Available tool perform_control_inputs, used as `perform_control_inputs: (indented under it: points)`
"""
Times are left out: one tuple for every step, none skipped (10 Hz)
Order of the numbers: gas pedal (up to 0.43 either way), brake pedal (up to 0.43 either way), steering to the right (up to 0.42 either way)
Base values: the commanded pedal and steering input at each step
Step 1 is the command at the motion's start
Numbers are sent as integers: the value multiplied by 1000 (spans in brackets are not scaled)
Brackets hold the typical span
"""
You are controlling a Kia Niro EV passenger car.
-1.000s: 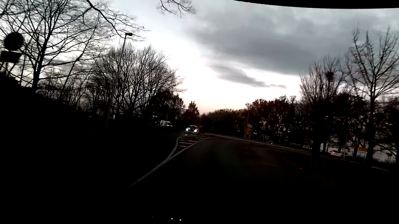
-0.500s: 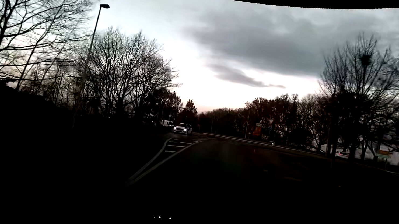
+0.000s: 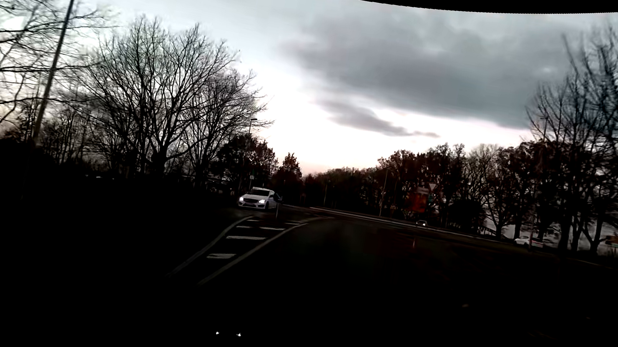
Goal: Follow the waypoints while adhering to traffic rules and regulations
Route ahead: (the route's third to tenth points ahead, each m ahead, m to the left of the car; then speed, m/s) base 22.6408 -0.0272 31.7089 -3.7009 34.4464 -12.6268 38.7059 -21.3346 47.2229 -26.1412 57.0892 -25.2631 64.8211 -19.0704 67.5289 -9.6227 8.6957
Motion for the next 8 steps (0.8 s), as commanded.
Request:
perform_control_inputs:
  points:
    - [0,152,8]
    - [0,159,9]
    - [0,171,9]
    - [0,177,10]
    - [0,177,11]
    - [0,177,12]
    - [0,177,14]
    - [0,183,16]
